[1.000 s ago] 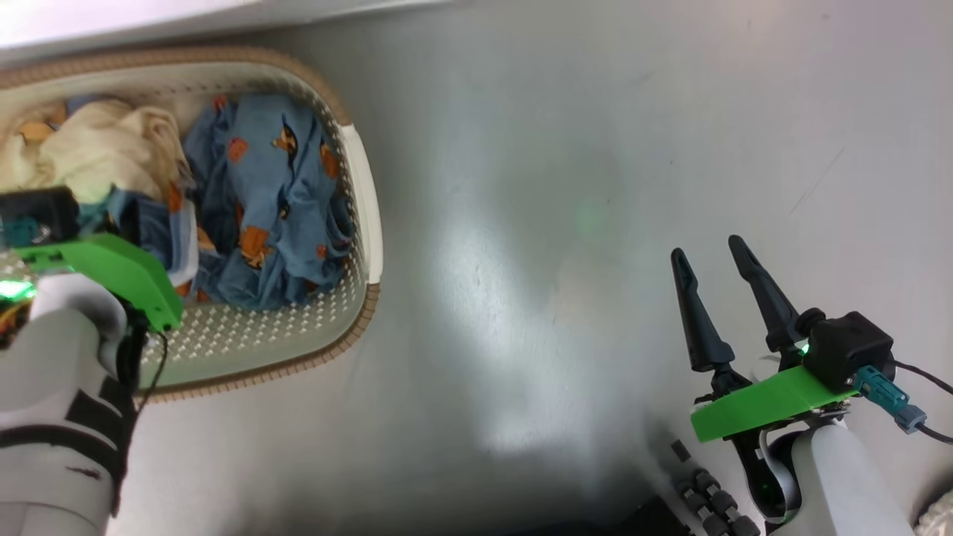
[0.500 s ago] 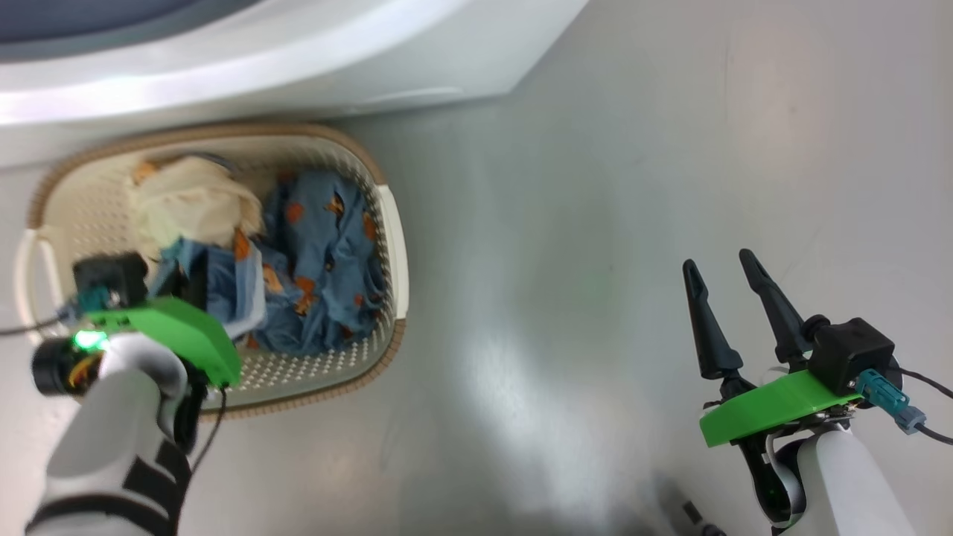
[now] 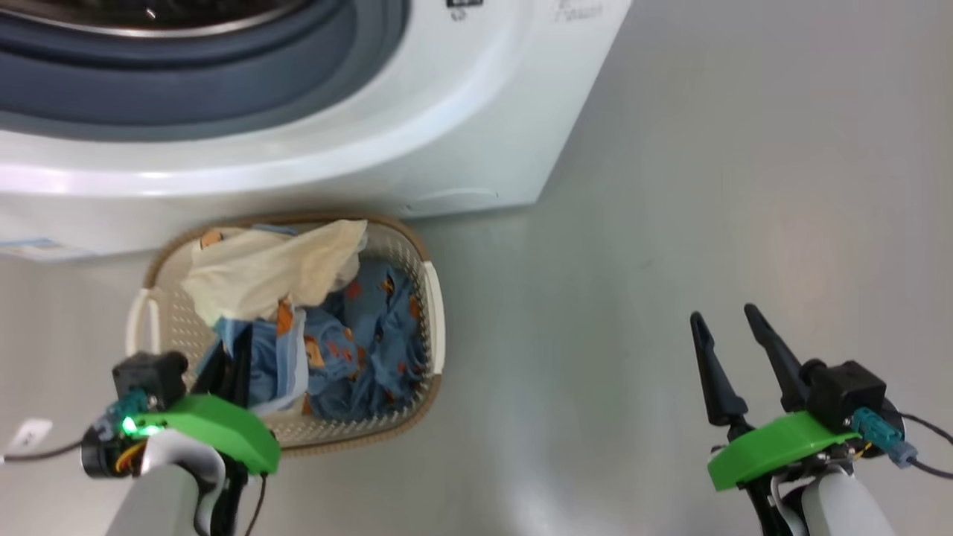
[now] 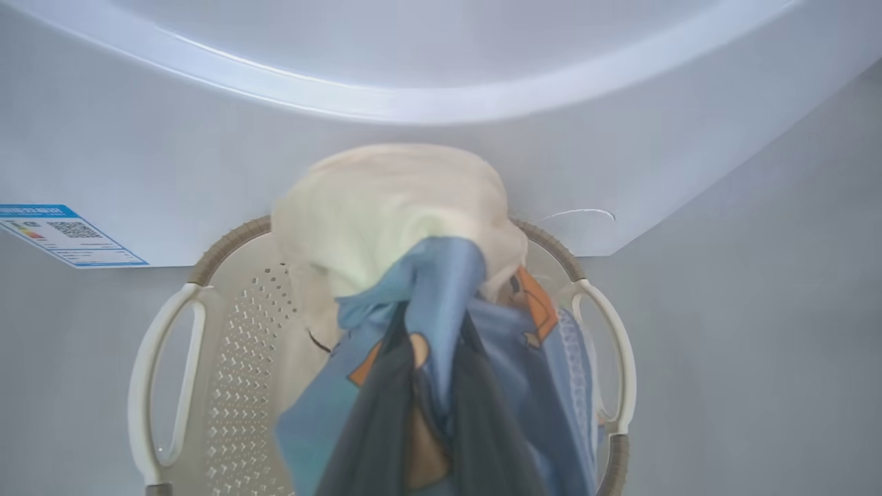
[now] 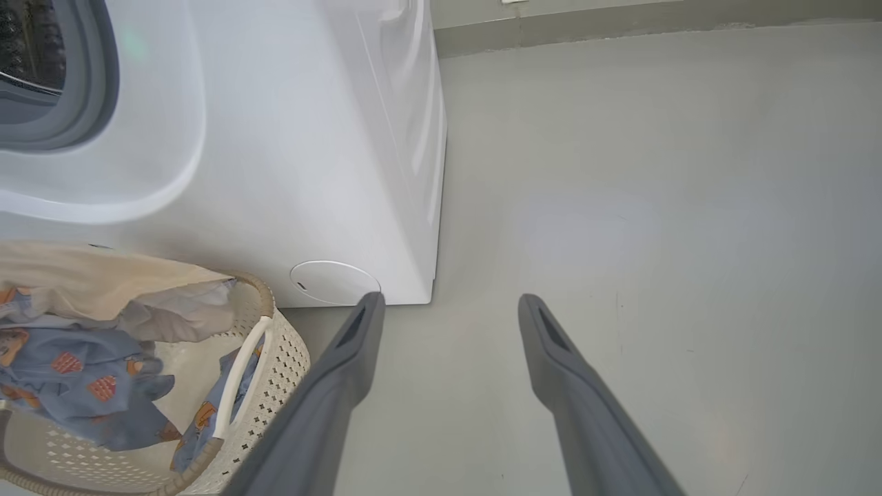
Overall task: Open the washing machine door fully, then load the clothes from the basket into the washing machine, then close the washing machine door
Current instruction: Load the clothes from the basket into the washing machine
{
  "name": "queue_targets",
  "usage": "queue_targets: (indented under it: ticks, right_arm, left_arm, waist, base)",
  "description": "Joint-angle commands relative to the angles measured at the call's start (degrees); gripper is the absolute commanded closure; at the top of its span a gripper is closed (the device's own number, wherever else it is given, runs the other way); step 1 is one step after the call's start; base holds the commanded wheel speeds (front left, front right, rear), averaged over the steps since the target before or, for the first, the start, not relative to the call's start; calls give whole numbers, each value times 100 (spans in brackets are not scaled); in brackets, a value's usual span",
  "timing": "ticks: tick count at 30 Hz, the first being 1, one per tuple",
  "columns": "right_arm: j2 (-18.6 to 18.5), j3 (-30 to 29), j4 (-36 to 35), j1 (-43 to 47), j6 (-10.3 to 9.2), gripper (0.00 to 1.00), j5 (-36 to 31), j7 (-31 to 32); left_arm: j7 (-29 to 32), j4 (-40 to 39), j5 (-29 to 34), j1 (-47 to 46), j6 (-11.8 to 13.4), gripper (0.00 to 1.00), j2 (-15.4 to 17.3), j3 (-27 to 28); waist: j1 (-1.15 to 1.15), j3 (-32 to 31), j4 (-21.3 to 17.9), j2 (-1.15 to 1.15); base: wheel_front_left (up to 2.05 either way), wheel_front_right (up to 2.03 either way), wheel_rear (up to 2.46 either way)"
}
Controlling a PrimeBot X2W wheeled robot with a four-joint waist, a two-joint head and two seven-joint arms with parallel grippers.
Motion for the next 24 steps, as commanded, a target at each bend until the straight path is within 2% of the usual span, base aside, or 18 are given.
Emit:
queue_targets:
  ticks: [1, 11, 24]
  right_arm:
    - [-18, 116, -66, 188, 9, 0, -1, -50]
    - [-71, 120, 37, 598, 9, 0, 67, -50]
    - [-145, 88, -76, 1020, 9, 0, 165, 102]
  left_arm:
    - [-60, -223, 67, 229, 6, 100, 137, 227]
    - [-60, -1426, 283, 1098, -3, 100, -31, 661]
    - [-60, -2694, 513, 1872, 0, 100, -212, 955]
  waist:
    - [0, -581, 251, 0]
    - [0, -1540, 405, 0]
    - [0, -2340, 566, 0]
  base:
    - [0, 0, 0]
    - [0, 0, 0]
    - [0, 0, 0]
